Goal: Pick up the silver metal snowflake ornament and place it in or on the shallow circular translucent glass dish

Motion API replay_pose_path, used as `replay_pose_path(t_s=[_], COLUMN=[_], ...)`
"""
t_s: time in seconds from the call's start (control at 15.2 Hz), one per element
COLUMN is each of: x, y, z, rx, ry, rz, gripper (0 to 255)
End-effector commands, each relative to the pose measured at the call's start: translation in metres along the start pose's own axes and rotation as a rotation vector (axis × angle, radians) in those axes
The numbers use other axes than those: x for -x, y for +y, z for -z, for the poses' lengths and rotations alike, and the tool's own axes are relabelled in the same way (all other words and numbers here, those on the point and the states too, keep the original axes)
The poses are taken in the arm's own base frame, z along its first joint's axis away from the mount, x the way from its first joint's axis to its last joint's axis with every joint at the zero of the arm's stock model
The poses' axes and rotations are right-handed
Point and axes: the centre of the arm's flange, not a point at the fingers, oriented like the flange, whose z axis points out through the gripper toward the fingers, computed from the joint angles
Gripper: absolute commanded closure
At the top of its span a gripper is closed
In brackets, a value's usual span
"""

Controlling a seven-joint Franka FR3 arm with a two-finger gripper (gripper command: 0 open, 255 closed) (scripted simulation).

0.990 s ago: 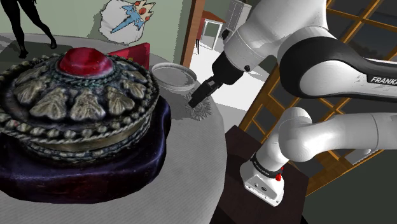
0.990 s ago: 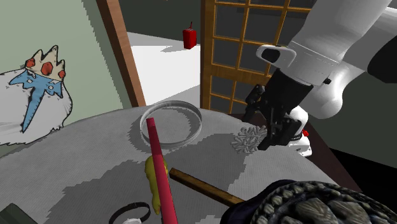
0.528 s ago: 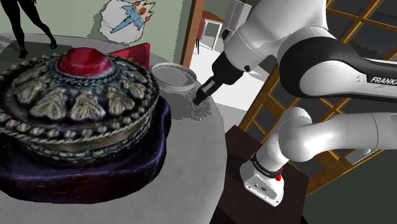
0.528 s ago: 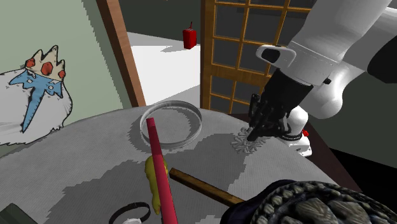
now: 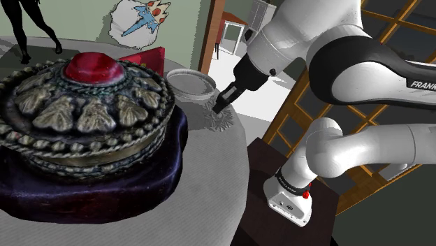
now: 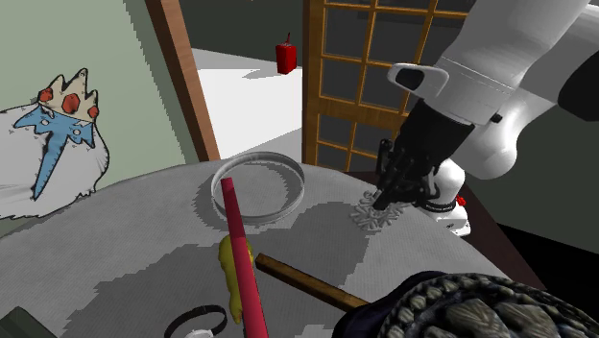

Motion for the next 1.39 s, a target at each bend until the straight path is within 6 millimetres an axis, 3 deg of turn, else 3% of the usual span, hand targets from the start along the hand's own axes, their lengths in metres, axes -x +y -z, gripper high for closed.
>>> replay_pose_path(t_s=[0.0, 1.06, 1.32], x=[-0.003, -0.033, -0.075], y=[0.0, -0.003, 0.028], z=[0.009, 0.088, 0.078], rx=[0.0, 0.0, 0.0], ry=[-0.001, -0.001, -0.001], rz=[0.0, 0.0, 0.0], gripper=[255, 255, 255])
